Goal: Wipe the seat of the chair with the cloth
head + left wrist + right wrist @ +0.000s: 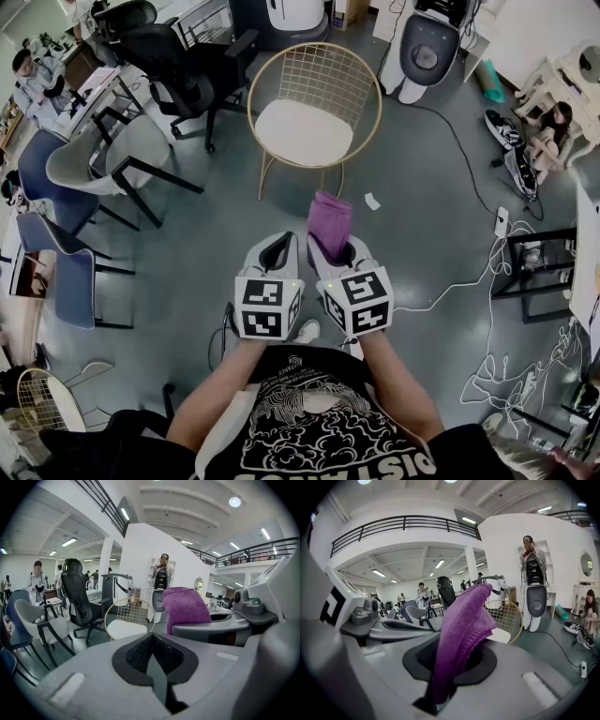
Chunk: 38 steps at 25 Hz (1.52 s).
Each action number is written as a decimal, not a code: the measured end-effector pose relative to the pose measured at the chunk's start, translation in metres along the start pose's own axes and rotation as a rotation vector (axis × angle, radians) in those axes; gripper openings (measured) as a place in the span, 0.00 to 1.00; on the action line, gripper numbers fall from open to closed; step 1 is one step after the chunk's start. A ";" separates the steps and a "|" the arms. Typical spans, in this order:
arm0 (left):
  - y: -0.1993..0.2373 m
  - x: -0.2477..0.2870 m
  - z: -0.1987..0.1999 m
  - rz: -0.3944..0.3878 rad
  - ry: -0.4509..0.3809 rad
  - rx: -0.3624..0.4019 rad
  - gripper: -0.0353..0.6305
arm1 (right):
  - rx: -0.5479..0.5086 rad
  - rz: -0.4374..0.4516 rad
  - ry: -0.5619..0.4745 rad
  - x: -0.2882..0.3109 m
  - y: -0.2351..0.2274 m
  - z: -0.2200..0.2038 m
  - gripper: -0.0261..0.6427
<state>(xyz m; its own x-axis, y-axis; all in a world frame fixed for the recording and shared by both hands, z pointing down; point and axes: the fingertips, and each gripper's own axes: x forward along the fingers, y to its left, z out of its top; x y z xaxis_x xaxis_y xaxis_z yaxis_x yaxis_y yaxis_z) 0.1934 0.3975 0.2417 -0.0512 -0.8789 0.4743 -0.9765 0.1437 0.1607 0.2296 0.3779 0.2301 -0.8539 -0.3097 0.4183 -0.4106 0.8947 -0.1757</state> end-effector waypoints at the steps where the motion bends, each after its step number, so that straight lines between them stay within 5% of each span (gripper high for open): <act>1: -0.001 0.002 0.001 -0.002 0.002 0.003 0.05 | 0.000 0.002 -0.002 0.000 -0.002 0.001 0.13; 22: 0.017 0.032 0.024 0.019 -0.007 -0.002 0.05 | -0.049 0.033 0.014 0.039 -0.023 0.024 0.13; 38: 0.085 0.117 0.050 -0.095 0.054 -0.015 0.05 | 0.049 -0.079 0.085 0.128 -0.056 0.030 0.13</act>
<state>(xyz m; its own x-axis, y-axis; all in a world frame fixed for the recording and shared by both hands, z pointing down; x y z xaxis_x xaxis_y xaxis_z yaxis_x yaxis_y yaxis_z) 0.0936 0.2844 0.2676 0.0527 -0.8633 0.5019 -0.9731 0.0685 0.2199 0.1331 0.2783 0.2665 -0.7892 -0.3480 0.5060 -0.4921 0.8513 -0.1819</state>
